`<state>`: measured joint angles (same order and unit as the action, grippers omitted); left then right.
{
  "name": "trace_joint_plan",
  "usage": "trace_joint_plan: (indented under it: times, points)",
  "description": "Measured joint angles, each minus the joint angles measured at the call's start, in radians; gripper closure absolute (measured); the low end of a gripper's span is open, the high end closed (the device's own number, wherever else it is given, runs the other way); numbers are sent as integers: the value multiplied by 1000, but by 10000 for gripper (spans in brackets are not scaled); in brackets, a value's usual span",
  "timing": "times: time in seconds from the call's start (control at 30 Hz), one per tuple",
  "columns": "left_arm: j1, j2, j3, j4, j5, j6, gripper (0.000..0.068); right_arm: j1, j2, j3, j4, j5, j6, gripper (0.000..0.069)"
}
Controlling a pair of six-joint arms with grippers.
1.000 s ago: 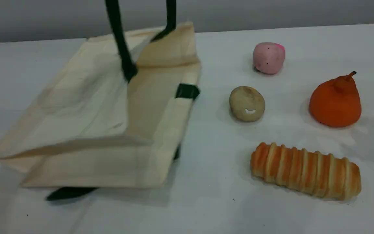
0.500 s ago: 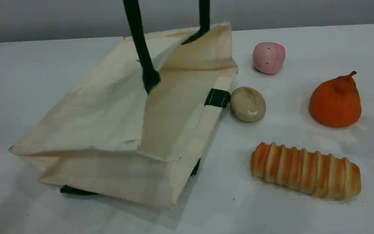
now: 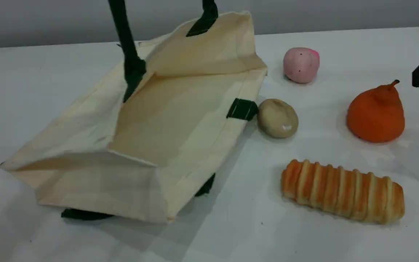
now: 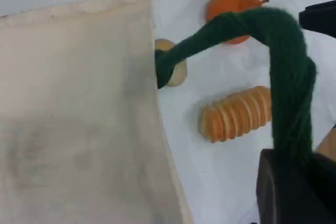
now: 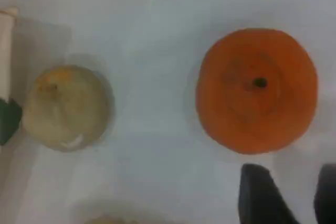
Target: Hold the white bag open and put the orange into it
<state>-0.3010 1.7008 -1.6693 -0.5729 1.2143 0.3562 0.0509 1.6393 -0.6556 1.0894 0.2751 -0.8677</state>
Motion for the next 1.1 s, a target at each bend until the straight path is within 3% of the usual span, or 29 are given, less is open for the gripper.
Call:
trace_joint_plan:
  times: [0.63, 0.9, 1.0, 1.1]
  points:
    - [-1, -29, -3, -1, 7, 4, 608, 0, 89, -1, 302, 30, -331, 447]
    - [-1, -29, -9, -11, 7, 6, 610, 0, 150, -41, 495, 0, -573, 444]
    - [-1, -29, -9, -13, 7, 6, 610, 0, 182, -58, 544, -10, -668, 418]
    - [-1, -29, -9, -17, 6, 6, 610, 0, 201, -81, 583, -31, -704, 349]
